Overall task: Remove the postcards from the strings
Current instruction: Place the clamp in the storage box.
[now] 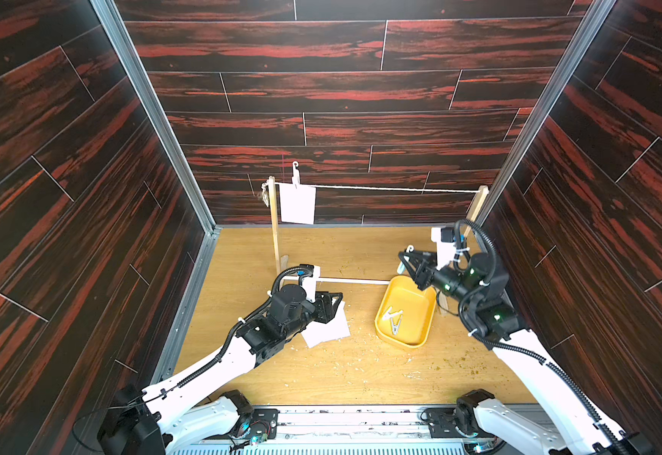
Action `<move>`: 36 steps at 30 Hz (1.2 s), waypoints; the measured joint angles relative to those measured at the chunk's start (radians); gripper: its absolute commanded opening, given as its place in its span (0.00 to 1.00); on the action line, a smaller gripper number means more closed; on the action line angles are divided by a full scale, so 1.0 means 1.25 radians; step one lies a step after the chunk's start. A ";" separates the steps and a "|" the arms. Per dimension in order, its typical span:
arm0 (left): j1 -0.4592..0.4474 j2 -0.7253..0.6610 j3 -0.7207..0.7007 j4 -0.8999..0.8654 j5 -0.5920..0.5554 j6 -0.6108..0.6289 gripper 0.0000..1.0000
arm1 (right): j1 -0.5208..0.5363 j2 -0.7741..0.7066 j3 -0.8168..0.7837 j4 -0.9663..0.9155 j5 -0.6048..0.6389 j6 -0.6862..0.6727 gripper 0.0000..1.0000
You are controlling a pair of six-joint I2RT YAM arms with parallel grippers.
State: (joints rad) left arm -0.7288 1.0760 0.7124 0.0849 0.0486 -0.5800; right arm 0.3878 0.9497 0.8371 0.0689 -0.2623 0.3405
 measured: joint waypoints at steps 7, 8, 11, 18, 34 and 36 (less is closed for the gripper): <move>-0.006 0.001 -0.010 0.016 -0.004 0.001 0.54 | 0.000 -0.015 -0.225 0.022 0.032 0.055 0.26; -0.006 0.001 -0.011 0.018 -0.005 0.001 0.54 | 0.000 -0.013 -0.249 0.028 0.037 0.060 0.26; -0.008 0.001 -0.024 0.025 -0.011 0.000 0.54 | 0.000 0.011 -0.298 0.062 0.048 0.074 0.27; -0.008 -0.014 -0.061 0.034 -0.034 0.000 0.54 | 0.000 0.128 -0.374 0.174 0.063 0.101 0.32; -0.008 -0.051 -0.106 0.060 -0.157 -0.038 0.68 | 0.005 0.067 -0.339 0.143 0.091 0.107 0.71; -0.008 -0.054 -0.110 0.065 -0.179 -0.048 0.70 | 0.013 0.042 -0.302 0.116 0.091 0.094 0.75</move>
State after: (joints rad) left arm -0.7387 1.0080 0.5751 0.1658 -0.1753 -0.6395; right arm 0.4034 1.0019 0.4591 0.2134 -0.1486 0.4583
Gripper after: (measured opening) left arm 0.679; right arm 0.717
